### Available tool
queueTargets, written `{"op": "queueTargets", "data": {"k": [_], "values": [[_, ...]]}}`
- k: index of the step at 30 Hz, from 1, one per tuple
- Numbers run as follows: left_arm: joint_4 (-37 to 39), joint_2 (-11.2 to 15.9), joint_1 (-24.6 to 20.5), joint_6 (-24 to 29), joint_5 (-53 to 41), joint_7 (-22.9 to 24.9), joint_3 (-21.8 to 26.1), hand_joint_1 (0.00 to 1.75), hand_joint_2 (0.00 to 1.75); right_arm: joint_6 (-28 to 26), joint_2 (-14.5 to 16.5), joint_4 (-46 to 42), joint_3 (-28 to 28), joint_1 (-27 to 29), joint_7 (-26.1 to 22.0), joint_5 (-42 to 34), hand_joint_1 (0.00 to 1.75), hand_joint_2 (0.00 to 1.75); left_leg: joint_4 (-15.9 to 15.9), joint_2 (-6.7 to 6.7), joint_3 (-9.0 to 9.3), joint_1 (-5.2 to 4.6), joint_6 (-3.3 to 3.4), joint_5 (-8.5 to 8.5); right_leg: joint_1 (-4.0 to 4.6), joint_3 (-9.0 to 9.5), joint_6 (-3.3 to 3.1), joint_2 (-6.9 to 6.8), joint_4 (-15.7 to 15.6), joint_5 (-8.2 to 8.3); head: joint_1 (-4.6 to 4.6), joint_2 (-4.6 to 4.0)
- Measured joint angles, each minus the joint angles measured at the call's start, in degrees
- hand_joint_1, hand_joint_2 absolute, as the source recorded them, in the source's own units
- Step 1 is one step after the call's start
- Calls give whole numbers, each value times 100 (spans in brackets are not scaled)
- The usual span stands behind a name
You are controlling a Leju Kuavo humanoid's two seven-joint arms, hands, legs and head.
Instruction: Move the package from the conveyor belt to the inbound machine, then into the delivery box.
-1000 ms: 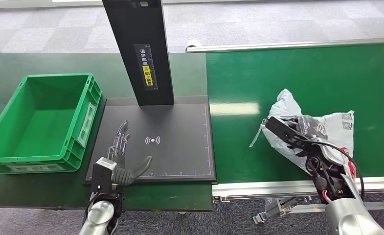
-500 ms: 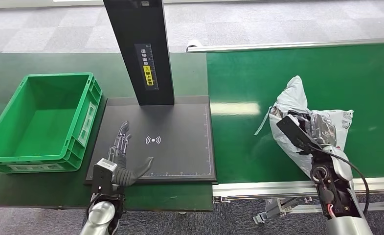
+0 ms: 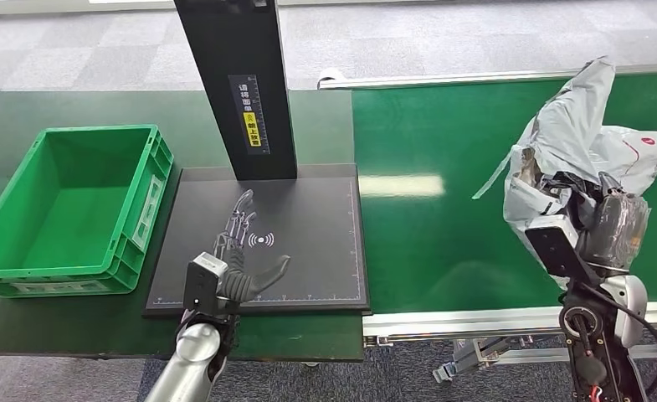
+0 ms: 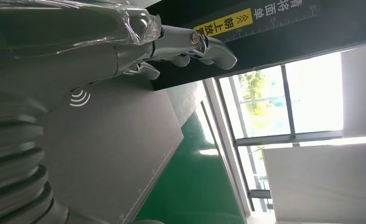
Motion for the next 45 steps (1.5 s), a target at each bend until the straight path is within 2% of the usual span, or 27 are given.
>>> {"op": "queueTargets", "data": {"k": [9, 11, 16, 18, 22, 25, 29, 37, 40, 45], "values": [[102, -4, -49, -3, 7, -31, -4, 0, 175, -20, 3, -122, 69, 27, -117, -116, 175, 175, 0, -1, -6, -1, 0, 0, -1, 0, 0, 1, 0, 0, 0, 2], [134, 11, -52, 6, 84, -119, -4, 0, 175, 8, 202, -40, 421, -174, -226, 64, 175, 175, -2, 17, -2, 1, 0, 0, 2, 0, -1, 17, 2, 1, -1, 1], [238, 30, -66, 180, 239, -356, -3, 0, 175, 290, 912, 697, 1642, -1086, -363, 549, 175, 175, -5, 42, 8, 5, -4, 3, 8, -1, -4, 36, 11, 3, -1, 2], [238, 32, -54, 218, 272, -369, -2, 0, 175, 580, 1140, 1105, 2019, -1452, -446, 514, 175, 175, -5, 41, 8, 5, -5, 4, 8, -1, -4, 35, 12, 3, 1, 2], [215, 43, -39, 312, 318, -343, 22, 0, 175, 1557, 1489, 1869, 2758, -1962, -738, 370, 175, 175, -4, 38, 6, 5, -6, 5, 7, -1, -4, 34, 12, 2, 1, 1], [172, 46, -34, 719, 346, -361, 117, 0, 175, 2290, 1660, 2330, 3291, -2141, -887, 315, 175, 175, -4, 37, 2, 5, -6, 4, 7, -3, -4, 33, 11, 2, 2, 1], [9, 32, 35, 1567, 528, -451, 331, 0, 175, 3055, 1860, 2865, 3893, -2334, -962, 241, 175, 175, -4, 37, 0, 4, -5, 3, 7, -7, -4, 34, 11, 1, 1, 2], [-453, 13, 202, 3328, 869, -557, 710, 0, 175, 4112, 2008, 3542, 4638, -2604, -1117, -311, 175, 175, -4, 35, 1, 5, -5, 3, 7, -7, -4, 32, 11, 1, 2, 1], [-619, 13, 233, 3592, 879, -557, 760, 0, 175, 4500, 2009, 3644, 4791, -2608, -1190, -567, 175, 175, -4, 35, 1, 4, -5, 3, 6, -7, -4, 32, 10, 1, 3, 2], [-764, 13, 246, 3612, 879, -557, 788, 0, 175, 4582, 2009, 3743, 4915, -2617, -1224, -635, 175, 175, -4, 35, 1, 4, -5, 3, 6, -8, -4, 33, 10, 1, 2, 1]]}}
